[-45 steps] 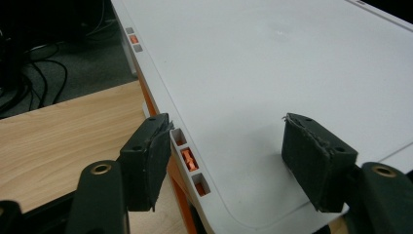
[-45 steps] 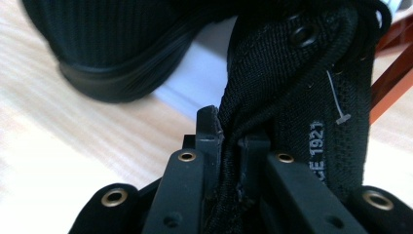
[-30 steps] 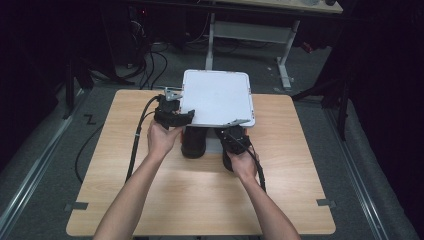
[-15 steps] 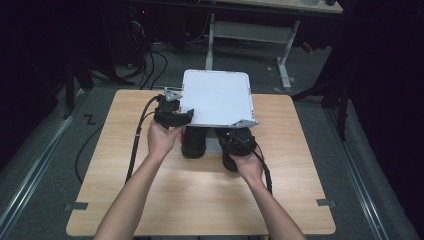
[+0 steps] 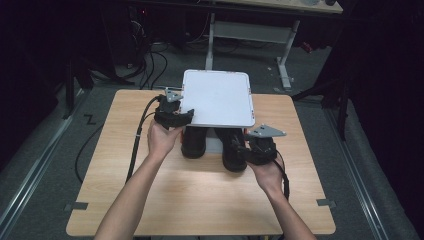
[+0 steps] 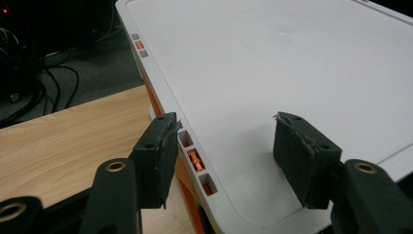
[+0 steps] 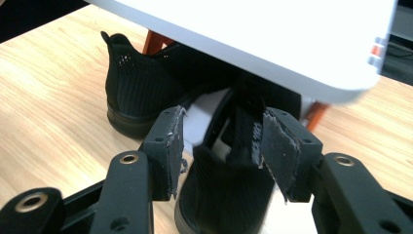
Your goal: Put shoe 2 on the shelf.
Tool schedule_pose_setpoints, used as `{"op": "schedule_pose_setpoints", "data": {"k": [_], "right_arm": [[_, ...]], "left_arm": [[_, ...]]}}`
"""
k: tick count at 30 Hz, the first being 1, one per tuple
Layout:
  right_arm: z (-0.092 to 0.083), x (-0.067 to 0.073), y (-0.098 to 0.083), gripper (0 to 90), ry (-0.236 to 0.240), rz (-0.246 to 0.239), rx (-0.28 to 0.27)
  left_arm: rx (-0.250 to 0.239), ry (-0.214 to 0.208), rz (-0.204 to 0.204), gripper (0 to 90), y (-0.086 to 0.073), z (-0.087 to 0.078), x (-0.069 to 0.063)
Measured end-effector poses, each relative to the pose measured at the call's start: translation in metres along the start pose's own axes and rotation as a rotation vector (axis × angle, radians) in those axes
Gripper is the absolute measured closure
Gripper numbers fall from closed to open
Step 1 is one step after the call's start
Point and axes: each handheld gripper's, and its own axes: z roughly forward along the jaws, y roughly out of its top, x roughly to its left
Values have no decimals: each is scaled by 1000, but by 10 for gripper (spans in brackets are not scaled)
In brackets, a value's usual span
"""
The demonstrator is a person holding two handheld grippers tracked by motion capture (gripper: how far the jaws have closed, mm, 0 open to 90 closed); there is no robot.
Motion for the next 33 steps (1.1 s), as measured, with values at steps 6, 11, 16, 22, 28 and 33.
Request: {"op": "schedule_pose_setpoints", "data": {"k": [6, 11, 16, 22, 28, 33], "right_arm": [[-15, -4, -25, 513, -3, 19, -5], [-12, 1, -43, 514, 17, 33, 26], [6, 3, -50, 515, 18, 41, 62], [24, 2, -53, 556, 1, 64, 72], [36, 2, -51, 641, -3, 57, 75], [41, 4, -46, 686, 4, 65, 75]], "left_arm": [[-1, 0, 3, 428, 0, 0, 0], [-3, 4, -5, 429, 0, 0, 0], [-5, 5, 3, 429, -1, 0, -1], [1, 8, 13, 430, 0, 0, -2], [3, 9, 11, 431, 0, 0, -1], [14, 10, 9, 443, 1, -1, -2]]}}
